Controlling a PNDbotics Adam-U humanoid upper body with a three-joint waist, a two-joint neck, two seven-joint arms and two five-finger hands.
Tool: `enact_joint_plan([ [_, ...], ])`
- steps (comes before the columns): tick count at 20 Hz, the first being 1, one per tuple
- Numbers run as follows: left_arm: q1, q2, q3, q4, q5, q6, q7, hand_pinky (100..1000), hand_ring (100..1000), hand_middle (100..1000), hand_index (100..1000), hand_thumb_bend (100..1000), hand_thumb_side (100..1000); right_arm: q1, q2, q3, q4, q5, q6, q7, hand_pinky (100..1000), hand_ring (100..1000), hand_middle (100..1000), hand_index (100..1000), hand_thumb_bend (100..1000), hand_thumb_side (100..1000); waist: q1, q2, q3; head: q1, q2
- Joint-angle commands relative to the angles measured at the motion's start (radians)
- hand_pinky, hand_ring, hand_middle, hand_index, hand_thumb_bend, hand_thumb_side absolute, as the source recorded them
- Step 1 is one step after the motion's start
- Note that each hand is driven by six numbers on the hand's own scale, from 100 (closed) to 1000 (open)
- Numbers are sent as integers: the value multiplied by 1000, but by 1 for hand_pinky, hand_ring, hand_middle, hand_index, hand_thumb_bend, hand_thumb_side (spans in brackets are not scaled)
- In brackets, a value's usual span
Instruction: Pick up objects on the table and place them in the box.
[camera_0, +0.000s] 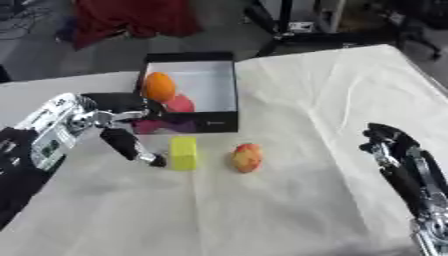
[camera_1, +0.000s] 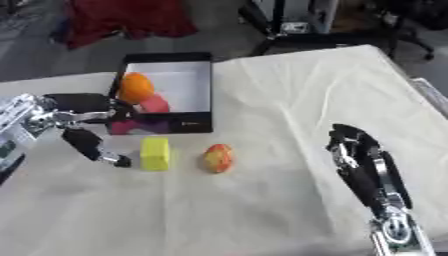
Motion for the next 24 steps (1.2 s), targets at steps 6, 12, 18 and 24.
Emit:
enact_joint_plan([
  [6, -9, -37, 32, 61, -52, -19, 68, 776, 750, 821, 906, 566, 691, -11, -8, -2, -13, 0, -3, 2, 748, 652, 698, 800, 100, 691, -4, -6, -4, 1, -2],
  [12, -2, -79, 27, 78, -76, -29, 94, 773, 743, 813, 902, 559, 692, -12, -6, -1, -13, -1, -3, 2, 748, 652, 698, 800, 100, 691, -5, -5, -6, -1, -2],
  [18, 13, -109, 25, 92, -125, -33, 145, 751, 700, 774, 874, 515, 640, -14, -5, -1, -12, -2, -3, 3, 748, 652, 698, 800, 100, 690, -8, -7, -8, -2, -2],
  [24, 20, -122, 45, 121, -162, -19, 227, 656, 531, 585, 745, 366, 471, -14, -4, -1, -12, -3, -3, 2, 748, 652, 697, 799, 100, 691, -9, -7, -9, -4, -2],
])
